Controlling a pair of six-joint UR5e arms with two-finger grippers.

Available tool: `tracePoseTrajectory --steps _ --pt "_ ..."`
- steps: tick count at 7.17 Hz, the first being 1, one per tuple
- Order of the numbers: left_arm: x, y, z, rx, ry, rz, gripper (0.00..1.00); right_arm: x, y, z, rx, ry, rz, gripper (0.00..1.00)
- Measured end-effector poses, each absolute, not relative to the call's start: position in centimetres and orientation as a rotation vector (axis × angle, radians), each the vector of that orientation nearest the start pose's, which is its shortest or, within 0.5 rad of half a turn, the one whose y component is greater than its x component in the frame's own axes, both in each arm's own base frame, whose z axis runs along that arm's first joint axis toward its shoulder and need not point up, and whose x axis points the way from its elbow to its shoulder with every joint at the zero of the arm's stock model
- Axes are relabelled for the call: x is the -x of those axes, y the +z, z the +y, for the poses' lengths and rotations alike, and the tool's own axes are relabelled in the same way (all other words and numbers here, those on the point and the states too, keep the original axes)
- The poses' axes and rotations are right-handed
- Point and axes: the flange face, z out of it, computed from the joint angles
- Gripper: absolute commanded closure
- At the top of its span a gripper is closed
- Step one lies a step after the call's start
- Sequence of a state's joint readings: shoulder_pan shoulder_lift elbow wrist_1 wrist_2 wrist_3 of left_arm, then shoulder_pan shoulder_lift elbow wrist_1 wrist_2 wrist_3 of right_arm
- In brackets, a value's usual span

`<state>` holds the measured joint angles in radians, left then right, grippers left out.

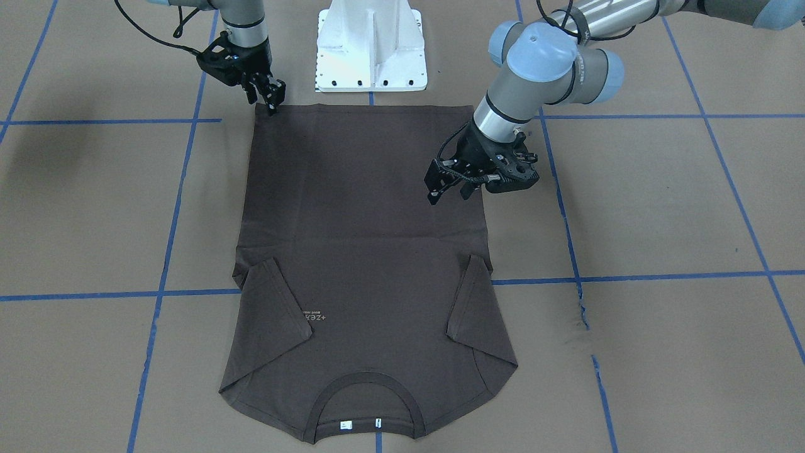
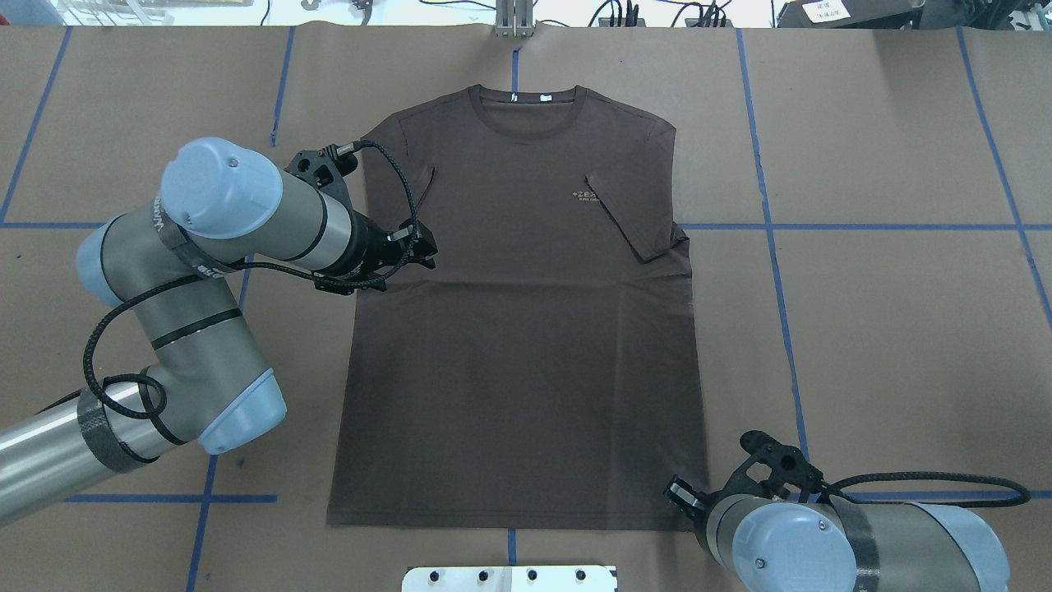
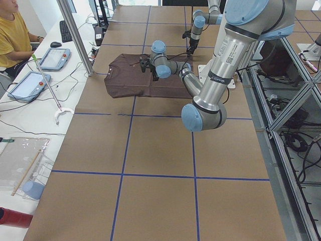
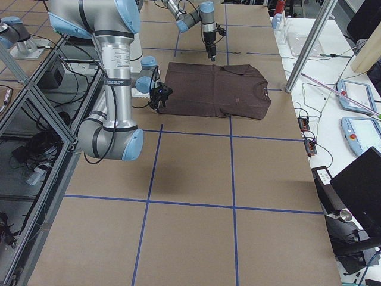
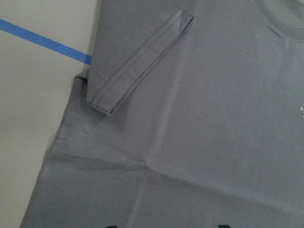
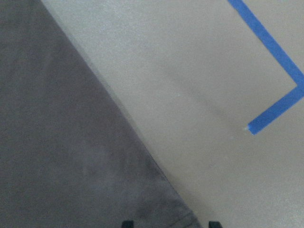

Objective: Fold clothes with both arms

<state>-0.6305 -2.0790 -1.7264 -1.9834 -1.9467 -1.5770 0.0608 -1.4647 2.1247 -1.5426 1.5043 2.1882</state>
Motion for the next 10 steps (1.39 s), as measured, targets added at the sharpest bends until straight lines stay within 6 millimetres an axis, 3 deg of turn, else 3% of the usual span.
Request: tracePoseTrajectory --steps 1,3,7,8,10 --pt "-46.3 24.7 -45.8 -0.005 -0.368 1.123 0.23 48.6 36.0 -16.9 0.131 0.677 -0.687 0.47" --pt "-46.3 24.6 -45.8 -0.007 -0.368 1.124 0.23 48.7 36.2 -16.9 0.131 0.682 -0.682 1.00" --pt "-46.2 24.3 -45.6 -0.002 -0.376 1.131 0.23 48.6 36.1 -16.9 0.147 0.719 -0.683 1.00" --pt "-46.3 23.9 -44.0 0.017 -0.398 1.145 0.24 48.2 35.4 -16.9 0.152 0.721 -0.699 1.00" --pt "-47.6 24.8 -35.4 0.057 -0.450 1.125 0.24 47.4 34.0 -17.0 0.161 0.722 -0.729 1.00"
